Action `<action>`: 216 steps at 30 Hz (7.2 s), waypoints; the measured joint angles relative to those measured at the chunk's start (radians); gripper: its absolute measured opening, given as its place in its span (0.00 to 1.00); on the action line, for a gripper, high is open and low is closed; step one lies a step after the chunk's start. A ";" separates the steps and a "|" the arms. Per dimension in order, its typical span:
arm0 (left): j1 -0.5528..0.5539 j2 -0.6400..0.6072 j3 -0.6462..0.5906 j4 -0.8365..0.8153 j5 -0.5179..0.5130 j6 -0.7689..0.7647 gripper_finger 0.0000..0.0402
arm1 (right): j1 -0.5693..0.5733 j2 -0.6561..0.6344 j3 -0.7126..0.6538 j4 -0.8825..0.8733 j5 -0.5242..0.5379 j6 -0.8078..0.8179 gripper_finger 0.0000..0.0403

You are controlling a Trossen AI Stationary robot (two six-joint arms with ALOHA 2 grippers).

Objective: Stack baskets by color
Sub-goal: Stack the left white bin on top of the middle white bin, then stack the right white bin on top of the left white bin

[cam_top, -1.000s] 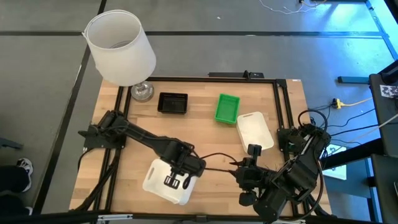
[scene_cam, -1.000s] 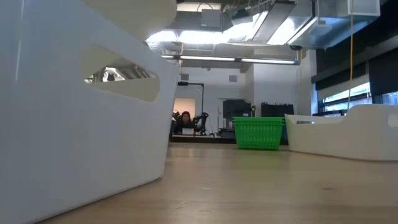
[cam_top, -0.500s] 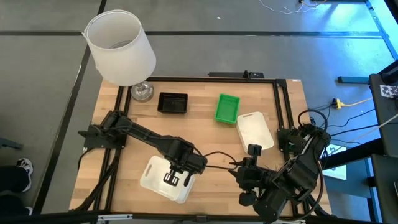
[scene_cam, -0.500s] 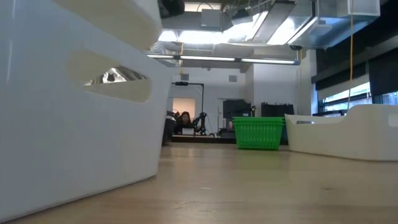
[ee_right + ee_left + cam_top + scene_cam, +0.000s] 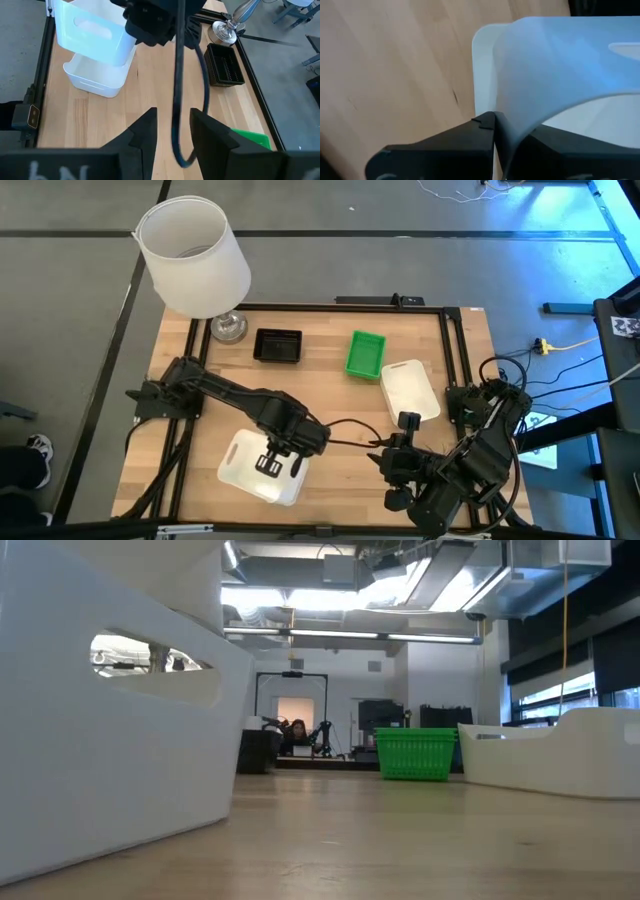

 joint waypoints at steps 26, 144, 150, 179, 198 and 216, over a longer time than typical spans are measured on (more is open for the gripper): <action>-0.008 0.163 -0.004 -0.035 -0.023 0.034 0.00 | 0.001 0.000 0.000 0.000 -0.001 -0.002 0.29; -0.487 -0.450 -0.006 -0.007 -0.568 -0.363 0.19 | -0.583 -0.357 -0.595 0.035 -0.405 0.435 0.29; -0.486 -0.450 -0.006 -0.007 -0.612 -0.359 0.19 | -0.639 -0.421 -0.827 0.091 -0.525 0.627 0.29; -0.405 -0.450 -0.006 -0.008 -0.698 -0.329 0.19 | -0.845 -0.420 -1.434 0.731 -0.715 0.466 0.29; -0.380 -0.450 -0.006 -0.007 -0.692 -0.306 0.19 | -0.853 -0.420 -1.505 0.800 -0.707 0.388 0.09; -0.380 -0.450 -0.006 -0.018 -0.669 -0.306 0.19 | -0.701 -0.420 -1.175 0.523 -0.687 0.456 0.00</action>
